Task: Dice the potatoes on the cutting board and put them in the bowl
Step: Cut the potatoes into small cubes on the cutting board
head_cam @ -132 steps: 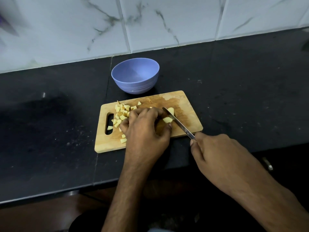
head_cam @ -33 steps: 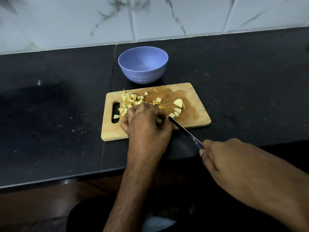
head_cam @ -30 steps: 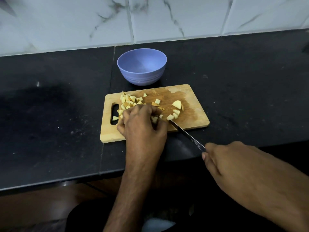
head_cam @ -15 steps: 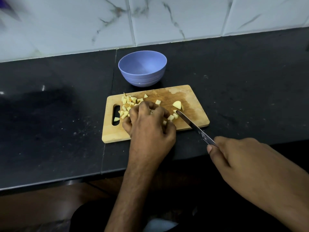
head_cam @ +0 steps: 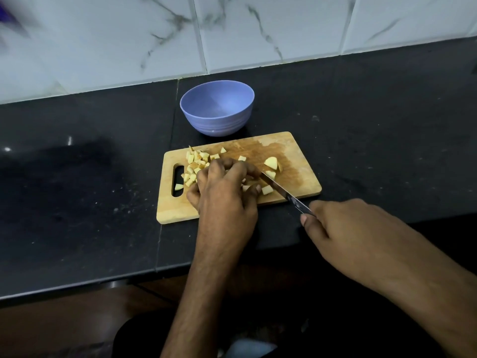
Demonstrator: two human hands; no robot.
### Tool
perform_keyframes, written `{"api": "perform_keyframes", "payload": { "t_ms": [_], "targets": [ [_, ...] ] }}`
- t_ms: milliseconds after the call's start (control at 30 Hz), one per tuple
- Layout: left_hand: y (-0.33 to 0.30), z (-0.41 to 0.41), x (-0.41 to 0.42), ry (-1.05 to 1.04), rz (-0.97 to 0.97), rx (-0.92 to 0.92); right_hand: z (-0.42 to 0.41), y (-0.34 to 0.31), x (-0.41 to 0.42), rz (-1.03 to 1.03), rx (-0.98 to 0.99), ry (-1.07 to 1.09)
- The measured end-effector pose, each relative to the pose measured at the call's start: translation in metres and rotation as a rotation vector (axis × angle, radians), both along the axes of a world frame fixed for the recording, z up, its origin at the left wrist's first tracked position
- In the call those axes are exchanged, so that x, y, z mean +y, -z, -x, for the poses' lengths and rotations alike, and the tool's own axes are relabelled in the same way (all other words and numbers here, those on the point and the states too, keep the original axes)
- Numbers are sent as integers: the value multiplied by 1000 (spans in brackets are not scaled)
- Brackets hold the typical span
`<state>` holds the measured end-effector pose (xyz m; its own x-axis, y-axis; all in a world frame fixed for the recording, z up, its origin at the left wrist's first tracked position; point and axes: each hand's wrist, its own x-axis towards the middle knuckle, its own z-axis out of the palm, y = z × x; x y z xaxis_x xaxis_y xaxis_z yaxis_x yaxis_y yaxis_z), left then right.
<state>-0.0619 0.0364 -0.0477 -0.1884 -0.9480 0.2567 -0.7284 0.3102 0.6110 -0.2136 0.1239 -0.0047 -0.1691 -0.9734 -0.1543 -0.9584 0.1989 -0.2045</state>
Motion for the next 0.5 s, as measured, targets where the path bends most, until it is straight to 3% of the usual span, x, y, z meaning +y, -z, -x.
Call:
{"api": "perform_keyframes", "payload": {
  "t_ms": [233, 500],
  "targets": [
    [1, 4, 0, -8, 36, -131, 7, 2, 8, 29, 12, 28],
    [5, 11, -6, -152, 109, -80, 11, 4, 14, 29, -19, 48]
  ]
}}
